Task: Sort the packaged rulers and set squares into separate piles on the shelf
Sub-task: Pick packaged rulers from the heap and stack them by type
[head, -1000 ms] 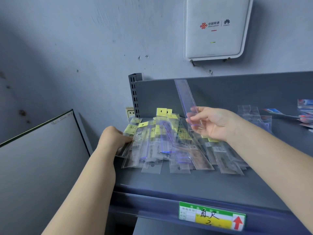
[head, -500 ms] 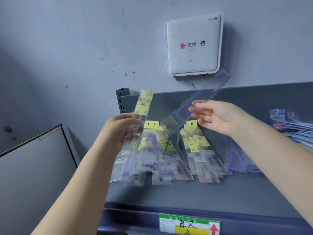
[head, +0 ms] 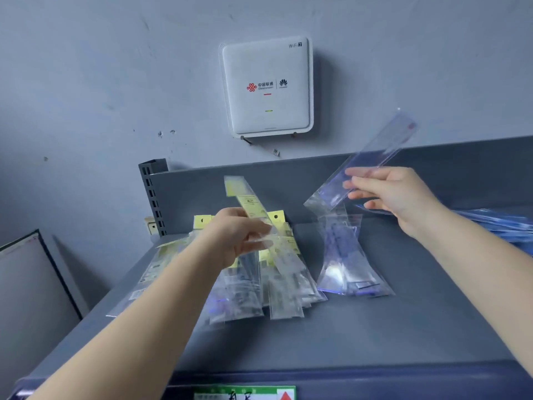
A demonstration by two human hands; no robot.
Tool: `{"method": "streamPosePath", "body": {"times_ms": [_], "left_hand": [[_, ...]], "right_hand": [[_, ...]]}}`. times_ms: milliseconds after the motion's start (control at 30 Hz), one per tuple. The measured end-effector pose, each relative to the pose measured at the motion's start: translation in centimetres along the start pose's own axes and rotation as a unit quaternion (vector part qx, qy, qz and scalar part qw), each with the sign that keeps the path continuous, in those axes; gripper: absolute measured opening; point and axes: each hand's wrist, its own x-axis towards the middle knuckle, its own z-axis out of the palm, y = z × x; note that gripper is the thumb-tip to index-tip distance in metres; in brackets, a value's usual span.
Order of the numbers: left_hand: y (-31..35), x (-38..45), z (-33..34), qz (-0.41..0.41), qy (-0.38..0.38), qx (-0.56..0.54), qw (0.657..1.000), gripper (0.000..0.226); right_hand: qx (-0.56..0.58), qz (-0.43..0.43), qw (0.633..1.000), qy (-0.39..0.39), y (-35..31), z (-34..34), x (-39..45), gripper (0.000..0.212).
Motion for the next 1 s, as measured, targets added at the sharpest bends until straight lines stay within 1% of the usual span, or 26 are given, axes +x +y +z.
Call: {"method": "streamPosePath", "body": {"times_ms": [67,133,200,233,300,333,400,433,467,533,567,600,633,667,700,800,867,933,967,1000], "left_hand": [[-0.3,0.4,0.6,-0.008,-0.020,0.021,1.000,0.018],[-0.4,0.6,1.0,-0.008,-0.041,0.066,0.997,0.017],[-0.4,0.6,1.5,0.002,-0.042,0.112,0.993,0.016],[-0.4,0.7,1.7,0.007,-0.035,0.131,0.991,0.020],[-0.7,1.0,1.9,0.010,-0.016,0.186,0.982,0.037],[-0.9,1.2,2.0,0.013,-0.001,0.251,0.968,0.046],[-1.4,1.6,2.0,0.027,0.032,0.413,0.910,0.058],[-1.6,1.7,2.0,0.039,0.047,0.460,0.886,0.062],[-1.6,1.8,1.9,0.051,0.057,0.474,0.877,0.063],[-1.3,2.0,1.2,0.076,0.068,0.453,0.886,0.056],[-0.9,1.9,0.7,0.087,0.076,0.442,0.890,0.050],[-0.6,1.8,0.0,0.098,0.086,0.438,0.889,0.045],[-0.3,1.6,-0.9,0.111,0.094,0.441,0.886,0.041],[-0.1,1.5,-1.8,0.120,0.104,0.444,0.882,0.038],[0.0,1.2,-2.8,0.123,0.112,0.447,0.879,0.036],[-0.3,0.5,-5.5,0.108,0.127,0.446,0.879,0.033],[-0.8,-0.1,-7.3,0.088,0.133,0.445,0.881,0.035],[-1.5,-0.6,-9.0,0.069,0.131,0.465,0.873,0.039],[-1.8,-0.9,-9.7,0.057,0.128,0.478,0.867,0.042],[-2.1,-1.1,-10.4,0.044,0.127,0.486,0.863,0.045]], "right_hand": [[-0.039,-0.030,0.999,0.007,0.5,-0.6,0.2,0.015],[-0.078,-0.065,0.995,0.008,1.1,-1.1,0.3,0.015],[-0.122,-0.104,0.987,0.005,1.8,-1.4,0.5,0.016],[-0.154,-0.118,0.981,0.003,2.1,-1.4,0.6,0.017],[-0.215,-0.144,0.966,0.011,2.6,-1.5,0.7,0.020],[-0.243,-0.159,0.957,0.021,2.8,-1.5,0.8,0.020],[-0.303,-0.194,0.933,0.029,3.0,-1.5,0.8,0.018],[-0.335,-0.212,0.918,0.013,3.2,-1.4,0.8,0.019],[-0.372,-0.222,0.901,-0.020,3.6,-1.4,0.9,0.021],[-0.479,-0.193,0.848,-0.116,4.6,-1.2,1.3,0.034],[-0.534,-0.157,0.816,-0.158,5.0,-1.0,1.4,0.043],[-0.569,-0.125,0.791,-0.186,5.1,-0.9,1.4,0.053],[-0.581,-0.106,0.783,-0.196,5.0,-0.6,1.3,0.061],[-0.578,-0.102,0.787,-0.189,4.8,-0.4,1.3,0.066],[-0.566,-0.106,0.799,-0.175,4.4,0.0,1.3,0.067],[-0.497,-0.128,0.845,-0.149,2.6,1.9,1.0,0.059],[-0.449,-0.137,0.868,-0.164,1.5,4.1,0.5,0.046],[-0.418,-0.136,0.879,-0.187,0.7,6.7,-0.2,0.030],[-0.406,-0.131,0.882,-0.201,0.4,7.9,-0.5,0.026],[-0.397,-0.122,0.883,-0.219,0.2,9.2,-0.8,0.026]]}}
